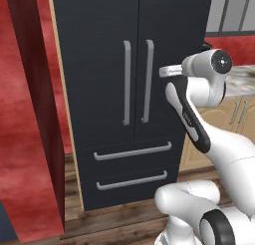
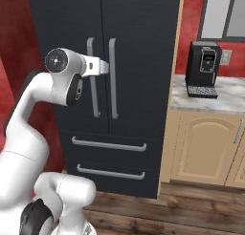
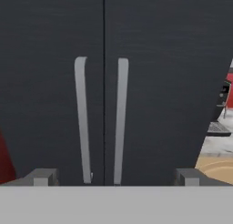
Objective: Retrieve the steak from the fridge and place it on the saucepan with marinade on the stove.
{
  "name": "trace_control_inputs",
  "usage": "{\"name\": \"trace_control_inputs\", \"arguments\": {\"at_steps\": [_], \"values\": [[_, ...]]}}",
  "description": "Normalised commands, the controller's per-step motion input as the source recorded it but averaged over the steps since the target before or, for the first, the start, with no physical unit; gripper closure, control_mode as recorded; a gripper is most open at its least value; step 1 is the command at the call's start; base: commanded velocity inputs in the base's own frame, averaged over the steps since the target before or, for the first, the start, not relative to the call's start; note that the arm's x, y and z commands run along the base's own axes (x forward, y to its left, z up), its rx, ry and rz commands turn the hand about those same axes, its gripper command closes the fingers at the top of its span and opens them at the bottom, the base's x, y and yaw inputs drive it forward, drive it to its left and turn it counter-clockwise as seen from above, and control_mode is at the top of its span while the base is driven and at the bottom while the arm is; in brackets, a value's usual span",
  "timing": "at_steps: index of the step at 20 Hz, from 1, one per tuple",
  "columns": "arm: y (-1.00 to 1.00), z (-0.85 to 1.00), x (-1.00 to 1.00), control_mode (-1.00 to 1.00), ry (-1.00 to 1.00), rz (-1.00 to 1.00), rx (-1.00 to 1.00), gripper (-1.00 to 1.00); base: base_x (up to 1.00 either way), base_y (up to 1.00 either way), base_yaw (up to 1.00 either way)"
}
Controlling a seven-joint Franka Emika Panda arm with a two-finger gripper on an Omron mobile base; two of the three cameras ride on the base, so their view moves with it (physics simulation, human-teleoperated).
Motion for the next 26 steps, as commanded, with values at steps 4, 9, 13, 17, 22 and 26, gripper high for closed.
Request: {"name": "trace_control_inputs", "arguments": {"at_steps": [4, 9, 13, 17, 22, 26], "values": [[0.0, 0.0, 0.5, -1.0, 0.0, 0.0, 0.0, -1.0, 0.0, 0.0, 0.0], [0.0, 0.0, 0.52, -1.0, 0.0, 0.0, 0.0, -1.0, 0.0, 0.0, 0.0], [0.0, 0.0, 0.43, -1.0, 0.0, 0.0, 0.0, -1.0, 0.0, 0.0, 0.0], [0.0, 0.0, 0.32, -1.0, 0.0, 0.0, 0.0, -1.0, 0.0, 0.0, 0.0], [0.0, 0.0, 0.31, -1.0, 0.0, 0.0, 0.0, -1.0, 0.0, 0.0, 0.0], [0.0, 0.0, 0.31, -1.0, 0.0, 0.0, 0.0, -1.0, 0.0, 0.0, 0.0]]}}
